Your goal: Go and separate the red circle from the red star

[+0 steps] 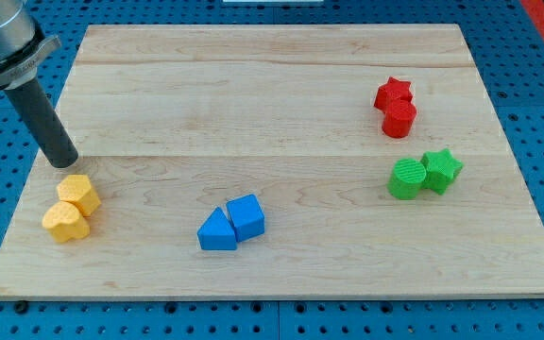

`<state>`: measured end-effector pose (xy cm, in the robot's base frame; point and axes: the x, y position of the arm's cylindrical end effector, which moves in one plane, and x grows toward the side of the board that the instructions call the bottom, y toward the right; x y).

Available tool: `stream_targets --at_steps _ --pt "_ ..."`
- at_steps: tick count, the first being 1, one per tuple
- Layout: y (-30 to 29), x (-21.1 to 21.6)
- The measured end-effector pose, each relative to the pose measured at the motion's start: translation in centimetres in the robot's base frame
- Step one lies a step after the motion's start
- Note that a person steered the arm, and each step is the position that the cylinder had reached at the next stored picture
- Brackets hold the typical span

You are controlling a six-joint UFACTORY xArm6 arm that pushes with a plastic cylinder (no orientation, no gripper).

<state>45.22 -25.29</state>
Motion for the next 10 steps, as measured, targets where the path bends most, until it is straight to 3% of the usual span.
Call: stream_targets --at_steps 4,5,9,10 --pt "1.3 -1.0" --pt "6.5 -2.5" --pt "34.3 -1.4" --pt "39.4 -4.4"
